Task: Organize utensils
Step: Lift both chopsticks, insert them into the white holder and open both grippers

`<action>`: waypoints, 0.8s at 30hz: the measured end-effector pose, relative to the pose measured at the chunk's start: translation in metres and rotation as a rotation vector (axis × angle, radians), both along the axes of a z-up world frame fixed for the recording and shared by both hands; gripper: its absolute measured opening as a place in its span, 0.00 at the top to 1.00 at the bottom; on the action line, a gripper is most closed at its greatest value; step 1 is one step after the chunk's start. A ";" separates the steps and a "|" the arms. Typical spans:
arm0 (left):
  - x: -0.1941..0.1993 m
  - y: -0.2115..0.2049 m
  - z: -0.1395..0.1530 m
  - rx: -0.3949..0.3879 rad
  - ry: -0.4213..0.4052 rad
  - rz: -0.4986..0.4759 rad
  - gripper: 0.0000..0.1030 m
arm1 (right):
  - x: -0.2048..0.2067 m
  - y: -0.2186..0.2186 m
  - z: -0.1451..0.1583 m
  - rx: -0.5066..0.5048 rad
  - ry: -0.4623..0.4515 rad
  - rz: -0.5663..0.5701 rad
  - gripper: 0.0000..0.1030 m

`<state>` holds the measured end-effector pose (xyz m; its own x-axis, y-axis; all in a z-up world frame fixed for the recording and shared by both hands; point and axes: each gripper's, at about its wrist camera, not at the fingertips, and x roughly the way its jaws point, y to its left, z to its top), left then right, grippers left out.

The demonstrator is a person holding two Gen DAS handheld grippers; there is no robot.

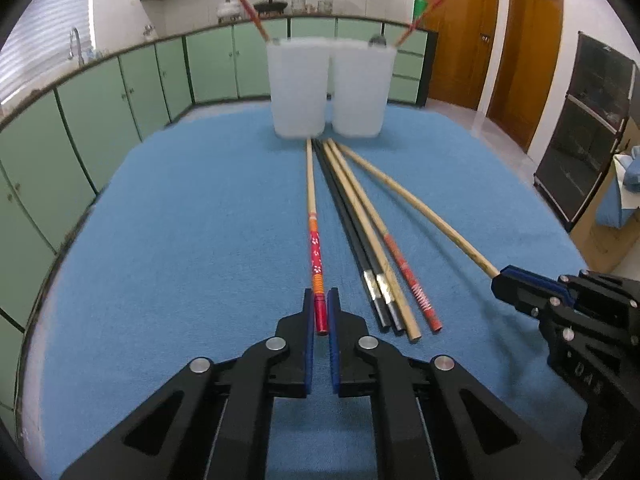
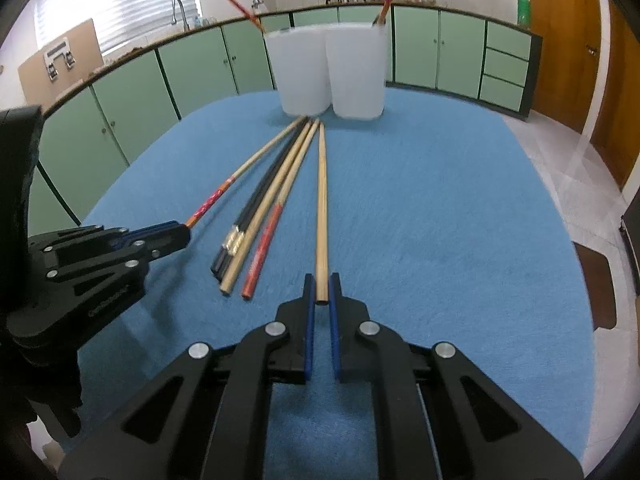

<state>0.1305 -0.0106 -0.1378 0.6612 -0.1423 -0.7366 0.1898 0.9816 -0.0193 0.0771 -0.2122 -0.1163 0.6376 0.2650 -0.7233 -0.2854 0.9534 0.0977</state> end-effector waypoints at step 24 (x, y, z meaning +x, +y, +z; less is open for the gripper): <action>0.022 0.019 0.175 -0.081 -0.387 -0.067 0.95 | 0.053 -0.022 0.184 0.088 -0.295 0.060 0.94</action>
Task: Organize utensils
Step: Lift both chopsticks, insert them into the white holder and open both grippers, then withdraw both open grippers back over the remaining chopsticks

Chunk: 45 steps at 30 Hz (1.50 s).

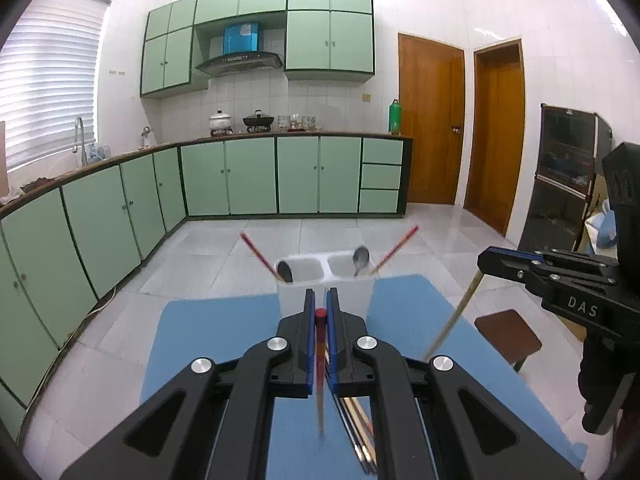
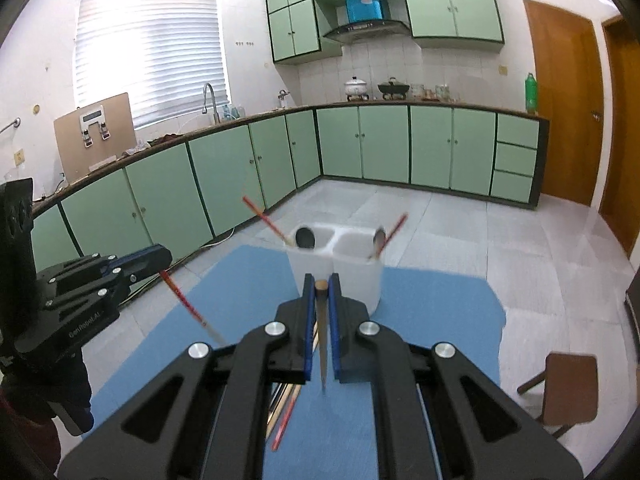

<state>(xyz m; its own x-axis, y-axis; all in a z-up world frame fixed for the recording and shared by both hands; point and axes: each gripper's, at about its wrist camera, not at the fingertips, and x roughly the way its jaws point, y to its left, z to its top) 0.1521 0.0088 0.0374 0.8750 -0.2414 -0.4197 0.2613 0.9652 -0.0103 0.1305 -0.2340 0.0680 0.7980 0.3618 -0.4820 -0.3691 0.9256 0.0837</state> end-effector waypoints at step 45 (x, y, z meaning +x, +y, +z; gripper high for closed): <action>0.158 -0.020 0.028 0.004 -0.082 0.037 0.57 | 0.147 -0.007 0.035 0.023 -0.084 -0.140 0.55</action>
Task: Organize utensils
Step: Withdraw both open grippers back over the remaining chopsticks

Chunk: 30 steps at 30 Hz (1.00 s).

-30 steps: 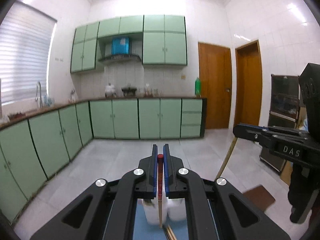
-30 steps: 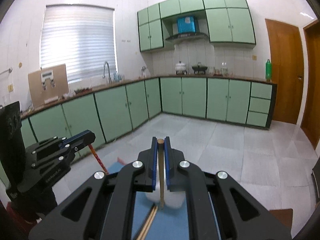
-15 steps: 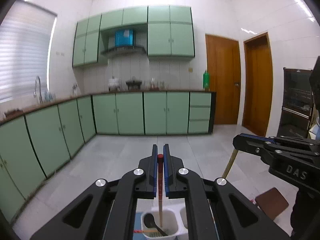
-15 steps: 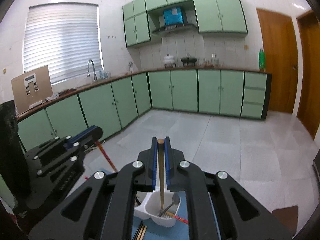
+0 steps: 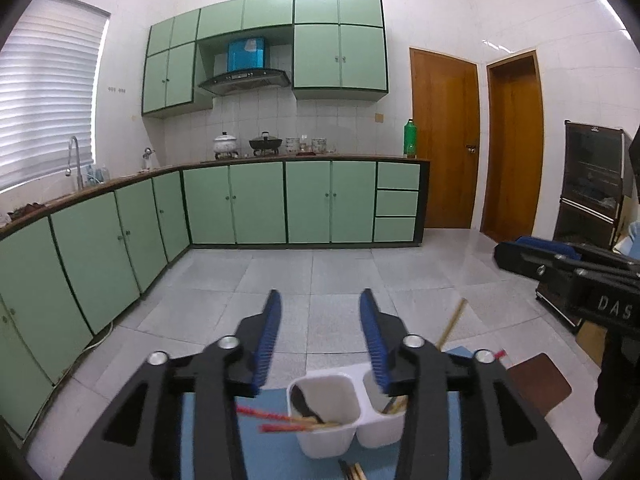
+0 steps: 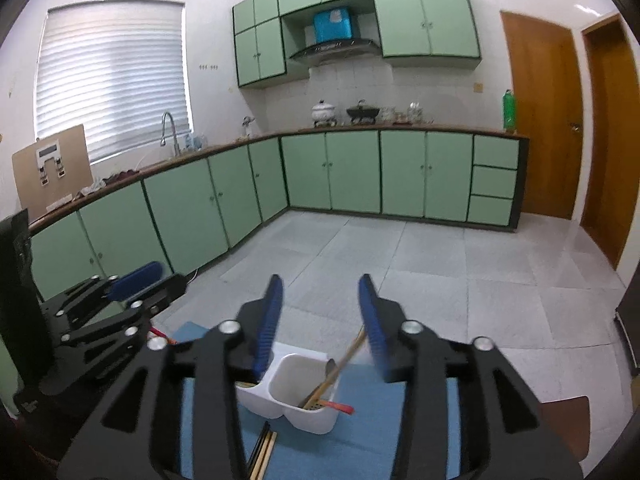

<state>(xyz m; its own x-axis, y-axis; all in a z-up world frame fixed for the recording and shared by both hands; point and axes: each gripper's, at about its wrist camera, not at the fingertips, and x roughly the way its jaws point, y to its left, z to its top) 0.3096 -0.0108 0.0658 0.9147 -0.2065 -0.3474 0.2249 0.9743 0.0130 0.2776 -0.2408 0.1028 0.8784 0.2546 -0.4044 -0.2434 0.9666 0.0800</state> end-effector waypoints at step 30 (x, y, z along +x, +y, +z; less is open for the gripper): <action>-0.151 0.031 -0.199 0.045 0.429 0.093 0.30 | -0.173 0.031 -0.208 -0.040 0.360 -0.035 0.11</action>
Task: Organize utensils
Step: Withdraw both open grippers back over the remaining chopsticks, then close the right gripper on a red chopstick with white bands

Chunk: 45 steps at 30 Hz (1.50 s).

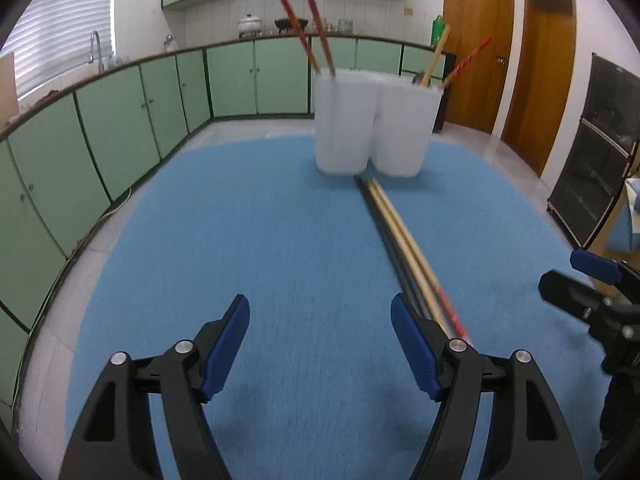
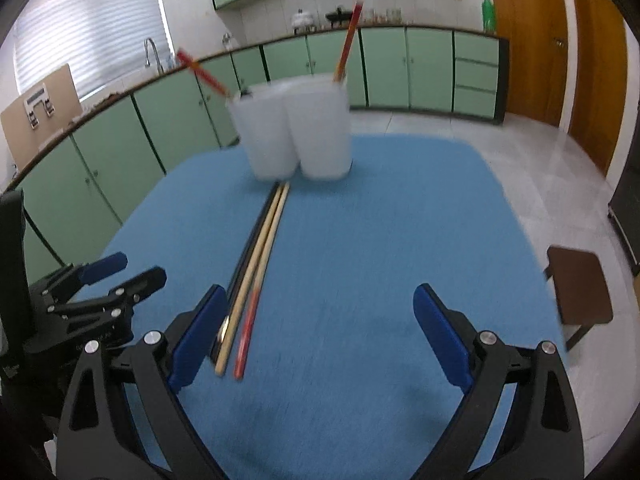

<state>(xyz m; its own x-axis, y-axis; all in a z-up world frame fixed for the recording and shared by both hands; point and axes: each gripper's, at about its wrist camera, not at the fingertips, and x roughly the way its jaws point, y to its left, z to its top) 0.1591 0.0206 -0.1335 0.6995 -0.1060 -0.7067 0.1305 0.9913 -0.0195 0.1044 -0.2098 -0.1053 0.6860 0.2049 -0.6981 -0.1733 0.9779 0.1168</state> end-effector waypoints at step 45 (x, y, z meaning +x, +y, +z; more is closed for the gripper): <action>-0.019 -0.023 -0.019 0.012 0.065 -0.067 0.30 | -0.015 0.020 -0.034 -0.071 0.102 0.096 0.95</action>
